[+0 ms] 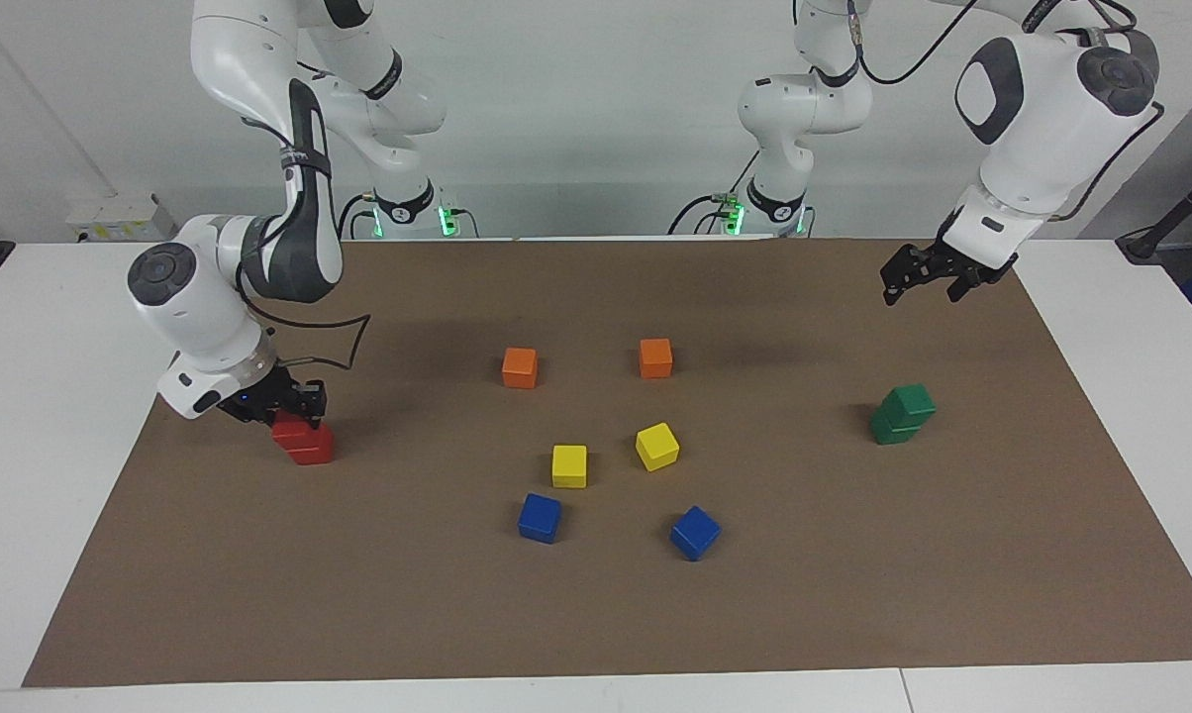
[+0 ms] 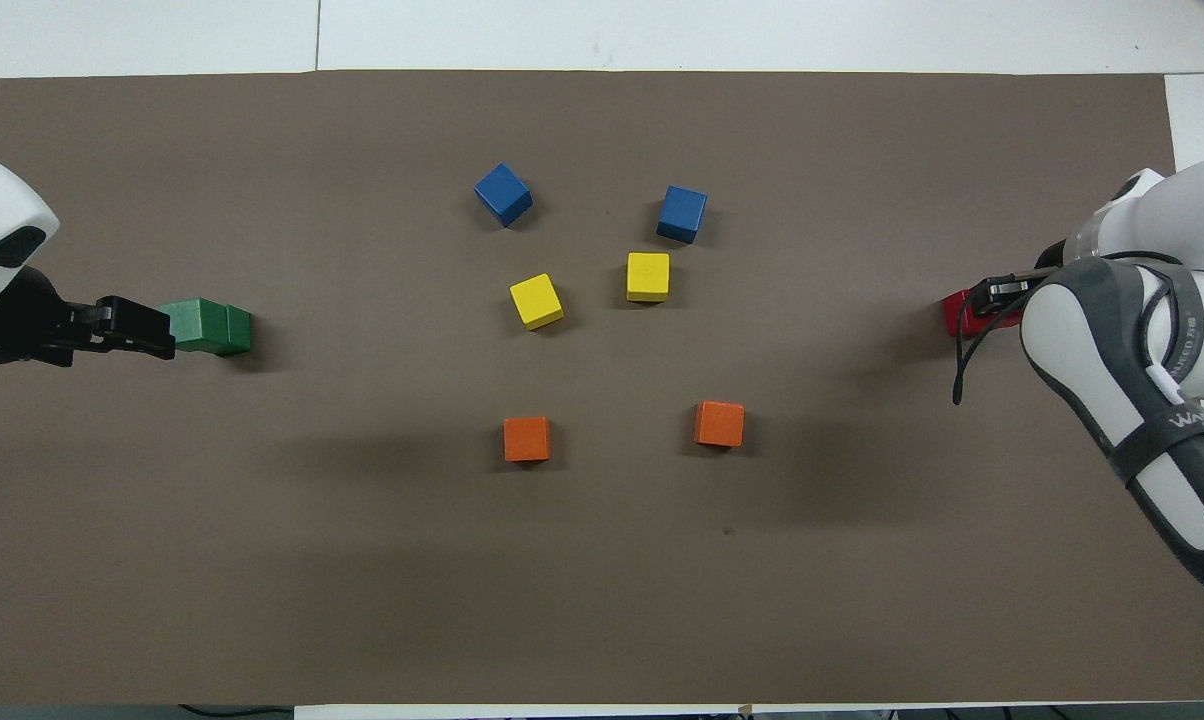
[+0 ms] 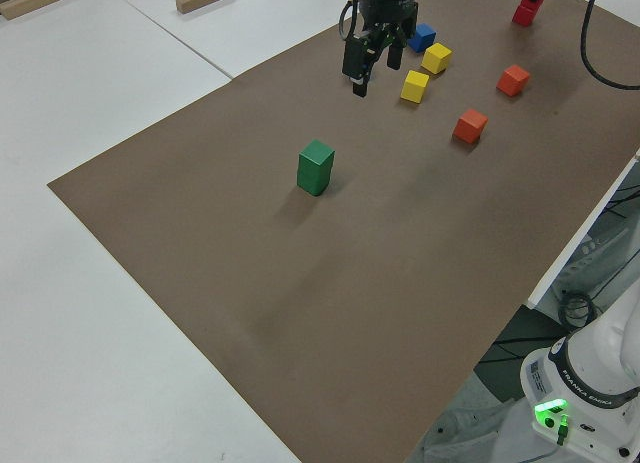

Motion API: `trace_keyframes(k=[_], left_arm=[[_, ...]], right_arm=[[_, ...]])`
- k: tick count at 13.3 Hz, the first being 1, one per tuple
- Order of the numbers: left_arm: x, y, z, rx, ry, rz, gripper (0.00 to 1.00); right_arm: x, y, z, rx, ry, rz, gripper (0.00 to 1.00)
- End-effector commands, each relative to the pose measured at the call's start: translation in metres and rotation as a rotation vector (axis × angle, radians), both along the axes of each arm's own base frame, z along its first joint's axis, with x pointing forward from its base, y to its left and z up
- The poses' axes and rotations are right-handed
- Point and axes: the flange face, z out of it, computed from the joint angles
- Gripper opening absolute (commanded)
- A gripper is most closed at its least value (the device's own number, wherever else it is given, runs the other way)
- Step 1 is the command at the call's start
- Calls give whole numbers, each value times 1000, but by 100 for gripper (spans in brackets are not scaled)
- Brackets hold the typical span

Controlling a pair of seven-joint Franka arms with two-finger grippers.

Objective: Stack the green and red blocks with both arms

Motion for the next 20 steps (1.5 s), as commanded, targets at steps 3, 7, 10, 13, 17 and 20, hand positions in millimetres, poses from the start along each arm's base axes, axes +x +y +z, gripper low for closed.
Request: trace_keyframes(k=[3, 7, 10, 13, 17, 20], left_arm=[[-4, 0, 20, 7, -4, -5, 100], [-5, 0, 20, 5, -8, 3, 100], [-5, 1, 20, 5, -8, 4, 100], [-5, 1, 20, 5, -8, 4, 100], [-3, 13, 21, 5, -20, 26, 100], [-3, 12, 22, 5, -22, 23, 100]], right_arm=[[-7, -2, 4, 2, -16, 14, 0], [-6, 1, 5, 1, -19, 17, 0], [-6, 2, 4, 1, -18, 17, 20], [-6, 2, 4, 1, -18, 16, 57], [-6, 2, 4, 1, -21, 14, 62], [-3, 1, 6, 0, -30, 13, 100]])
